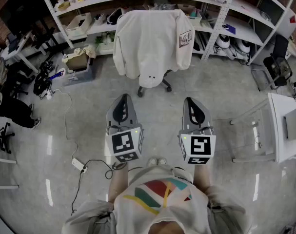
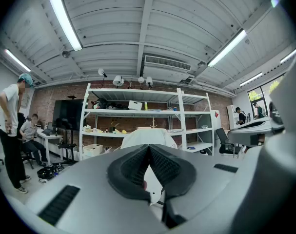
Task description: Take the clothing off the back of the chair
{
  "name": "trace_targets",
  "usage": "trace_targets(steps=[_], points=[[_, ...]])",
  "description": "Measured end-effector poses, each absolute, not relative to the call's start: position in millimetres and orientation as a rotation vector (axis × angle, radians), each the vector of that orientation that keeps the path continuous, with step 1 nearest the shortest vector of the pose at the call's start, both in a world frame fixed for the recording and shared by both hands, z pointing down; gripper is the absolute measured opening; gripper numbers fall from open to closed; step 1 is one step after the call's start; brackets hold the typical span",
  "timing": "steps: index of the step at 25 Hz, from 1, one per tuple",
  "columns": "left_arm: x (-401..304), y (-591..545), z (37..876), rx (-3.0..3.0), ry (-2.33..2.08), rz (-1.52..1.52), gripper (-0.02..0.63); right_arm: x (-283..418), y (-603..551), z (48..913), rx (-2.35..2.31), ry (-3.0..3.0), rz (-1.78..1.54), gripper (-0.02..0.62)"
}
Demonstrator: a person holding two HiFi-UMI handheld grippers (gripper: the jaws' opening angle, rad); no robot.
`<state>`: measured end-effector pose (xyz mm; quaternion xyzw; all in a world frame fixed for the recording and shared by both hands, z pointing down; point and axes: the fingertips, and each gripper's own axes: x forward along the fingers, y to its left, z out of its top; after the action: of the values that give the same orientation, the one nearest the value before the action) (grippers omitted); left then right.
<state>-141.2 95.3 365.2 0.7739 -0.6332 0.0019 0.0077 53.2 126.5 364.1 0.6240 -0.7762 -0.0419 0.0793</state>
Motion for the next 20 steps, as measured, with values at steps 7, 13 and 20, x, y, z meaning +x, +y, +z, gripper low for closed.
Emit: trace_targets(steps=[7,13,20], points=[[-133,101,362,2.45,-1.99,0.038,0.014,55,131,365,1.855,-2.325,-0.131,0.002],[-127,106,356,2.461,-1.986,0.049,0.014,59,135,362,1.86,-2.359,-0.103,0.002],[-118,110,358,2.472,-1.981,0.064,0.014,63,140,367,1.846,-2.403,-0.057,0.003]])
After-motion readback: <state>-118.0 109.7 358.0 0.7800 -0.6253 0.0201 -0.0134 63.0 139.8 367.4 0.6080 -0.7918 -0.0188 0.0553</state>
